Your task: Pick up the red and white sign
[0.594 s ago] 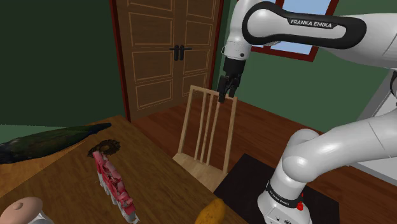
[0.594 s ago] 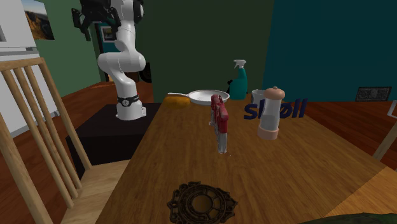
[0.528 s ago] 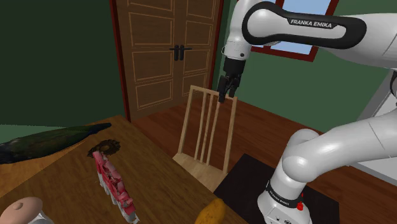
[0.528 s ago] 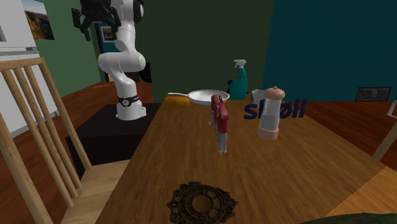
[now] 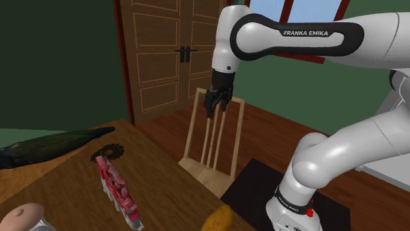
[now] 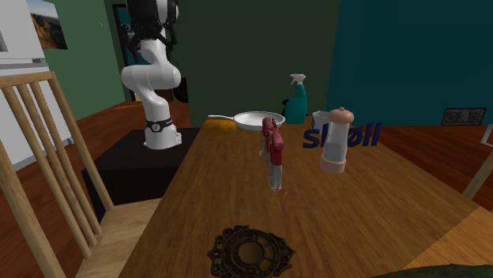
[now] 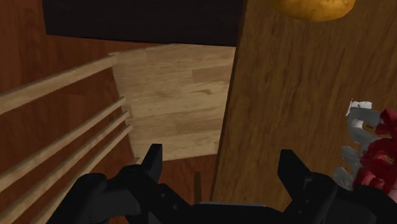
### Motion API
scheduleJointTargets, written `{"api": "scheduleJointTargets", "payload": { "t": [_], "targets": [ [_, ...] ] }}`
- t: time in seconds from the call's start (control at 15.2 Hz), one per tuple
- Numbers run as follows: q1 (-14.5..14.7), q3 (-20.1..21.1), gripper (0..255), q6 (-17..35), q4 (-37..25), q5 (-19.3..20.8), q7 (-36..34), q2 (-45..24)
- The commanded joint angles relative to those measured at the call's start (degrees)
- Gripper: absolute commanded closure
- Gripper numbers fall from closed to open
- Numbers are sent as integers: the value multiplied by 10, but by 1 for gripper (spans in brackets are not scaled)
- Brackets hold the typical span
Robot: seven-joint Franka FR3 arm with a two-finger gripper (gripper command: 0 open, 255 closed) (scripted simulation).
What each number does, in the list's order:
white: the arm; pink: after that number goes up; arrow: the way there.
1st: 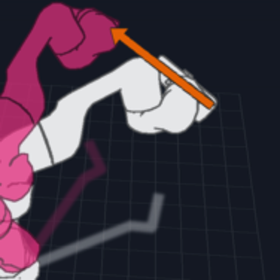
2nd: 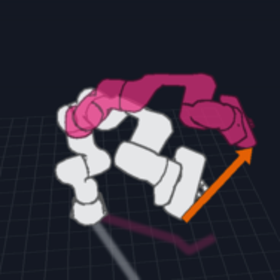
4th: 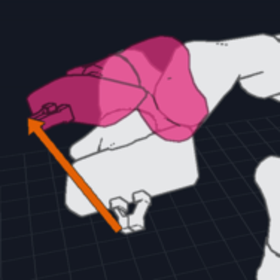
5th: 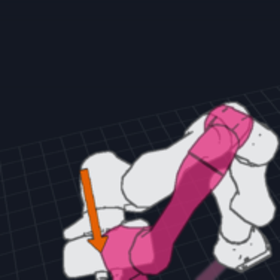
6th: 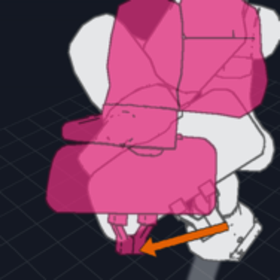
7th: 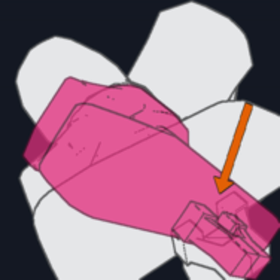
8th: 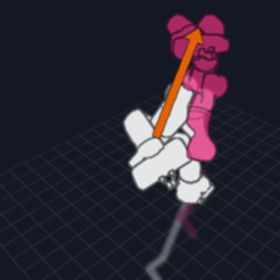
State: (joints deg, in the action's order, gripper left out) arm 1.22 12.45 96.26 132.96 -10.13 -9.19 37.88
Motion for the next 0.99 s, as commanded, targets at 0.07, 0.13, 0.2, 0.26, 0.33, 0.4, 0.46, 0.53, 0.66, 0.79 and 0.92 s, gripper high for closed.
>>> {"api": "scheduleJointTargets", "payload": {
  "t": [0.07,0.13,0.2,0.26,0.33,0.4,0.46,0.53,0.66,0.79,0.92],
  "targets": [
    [6,41,0,32,-11,-14,-45,-40],
    [8,53,0,42,-16,-17,-59,-53],
    [9,66,0,52,-21,-19,-74,-68],
    [10,79,0,62,-27,-21,-88,-83],
    [10,92,0,71,-34,-21,-103,-98],
    [10,104,0,81,-42,-21,-118,-115],
    [11,117,0,90,-50,-19,-133,-132],
    [10,130,0,99,-59,-17,-149,-149],
    [10,155,0,116,-79,-9,-182,-187],
    [9,179,0,132,-103,5,-216,-227],
    [10,202,0,146,-129,24,-253,-271]
  ]
}}
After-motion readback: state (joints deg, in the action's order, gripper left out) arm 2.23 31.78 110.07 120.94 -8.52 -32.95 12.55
